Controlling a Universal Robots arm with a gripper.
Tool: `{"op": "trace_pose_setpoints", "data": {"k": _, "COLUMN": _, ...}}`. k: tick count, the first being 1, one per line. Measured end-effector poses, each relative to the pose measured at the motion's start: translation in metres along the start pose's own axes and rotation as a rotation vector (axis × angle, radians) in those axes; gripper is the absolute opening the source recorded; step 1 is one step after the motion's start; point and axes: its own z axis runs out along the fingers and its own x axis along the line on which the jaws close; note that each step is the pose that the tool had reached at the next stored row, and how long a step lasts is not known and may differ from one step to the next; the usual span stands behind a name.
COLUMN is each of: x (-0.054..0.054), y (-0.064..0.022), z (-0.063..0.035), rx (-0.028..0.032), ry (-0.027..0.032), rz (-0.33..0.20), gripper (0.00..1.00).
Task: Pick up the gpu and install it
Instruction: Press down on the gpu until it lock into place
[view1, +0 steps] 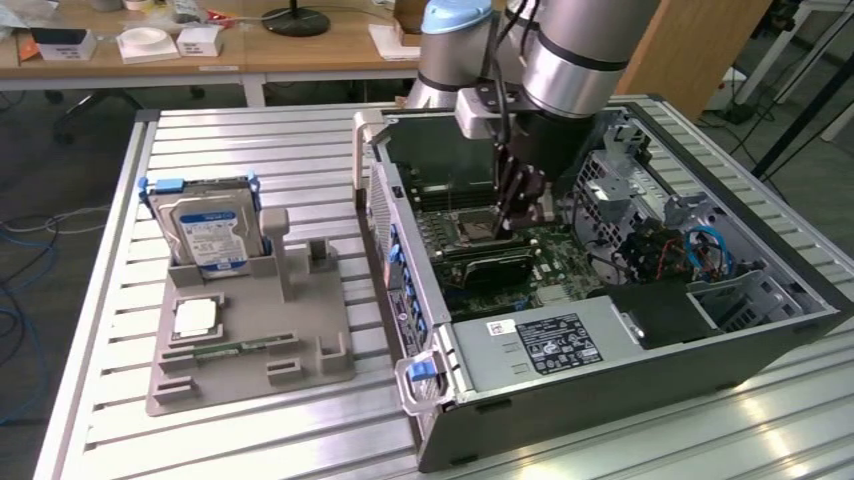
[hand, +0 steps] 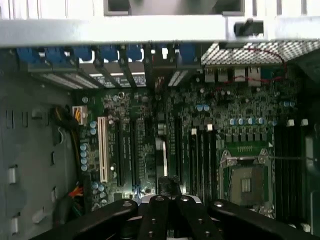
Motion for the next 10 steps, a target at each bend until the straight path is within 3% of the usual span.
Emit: {"op": "trace_pose_setpoints", "data": {"k": 10, "x": 0.0, "y": -0.0045, "z": 0.0059, "rx": -0.0009, "ry": 0.0013, "rz": -0.02, "gripper": 0.11}}
